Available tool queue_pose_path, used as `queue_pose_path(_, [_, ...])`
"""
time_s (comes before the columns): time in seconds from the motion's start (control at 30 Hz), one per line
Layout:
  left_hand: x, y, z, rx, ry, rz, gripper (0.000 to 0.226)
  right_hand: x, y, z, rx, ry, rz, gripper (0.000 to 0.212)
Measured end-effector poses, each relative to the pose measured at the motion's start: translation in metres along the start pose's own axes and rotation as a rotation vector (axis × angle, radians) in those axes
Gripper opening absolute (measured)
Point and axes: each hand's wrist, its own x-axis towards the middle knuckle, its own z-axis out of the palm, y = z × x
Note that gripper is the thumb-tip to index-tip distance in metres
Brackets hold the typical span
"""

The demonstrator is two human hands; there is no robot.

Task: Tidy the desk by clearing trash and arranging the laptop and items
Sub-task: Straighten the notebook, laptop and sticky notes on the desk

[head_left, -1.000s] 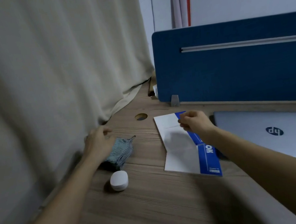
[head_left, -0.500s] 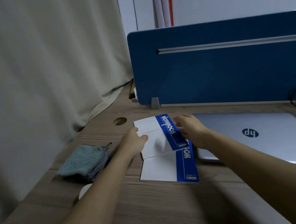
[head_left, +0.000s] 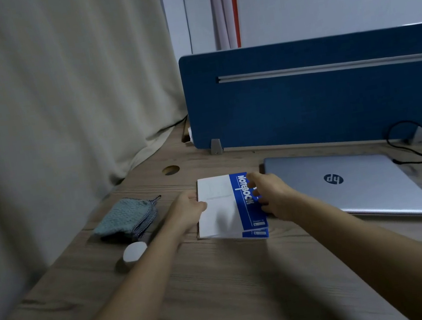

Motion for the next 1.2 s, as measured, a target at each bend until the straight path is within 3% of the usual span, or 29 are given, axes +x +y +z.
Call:
queue_pose_path(0.3, [-0.027, 0.008, -0.001, -0.067, -0.027, -0.013, 0.037, -0.035, 0.019, -0.001, 0.001, 0.001, -0.073, 0.024])
queue_pose_path(0.47, [-0.037, 0.013, 0.010, 0.101, 0.004, 0.113, 0.041, -0.037, 0.034, -0.039, -0.284, 0.146, -0.274, 0.012])
queue_pose_path(0.63, [-0.041, 0.038, 0.041, 0.133, -0.155, 0.322, 0.040, -0.037, 0.043, -0.112, -0.479, 0.347, -0.333, 0.012])
queue_pose_path(0.7, [-0.041, 0.048, 0.060, 0.162, -0.191, 0.354, 0.044, -0.036, 0.051, -0.144, -0.550, 0.435, -0.297, 0.023])
queue_pose_path(0.8, [-0.044, 0.059, 0.088, 0.233, -0.234, 0.362, 0.059, -0.039, 0.066, -0.187, -0.759, 0.550, -0.196, 0.055])
queue_pose_path(0.9, [-0.047, 0.069, 0.110, 0.330, -0.235, 0.362, 0.068, -0.041, 0.082, -0.221, -0.882, 0.579, -0.130, 0.082])
queue_pose_path(1.03, [-0.047, 0.079, 0.124, 0.410, -0.180, 0.341, 0.076, -0.040, 0.096, -0.251, -0.871, 0.582, -0.175, 0.083])
queue_pose_path(1.2, [-0.044, 0.084, 0.124, 0.448, -0.201, 0.314, 0.091, -0.041, 0.101, -0.265, -0.908, 0.548, -0.297, 0.065])
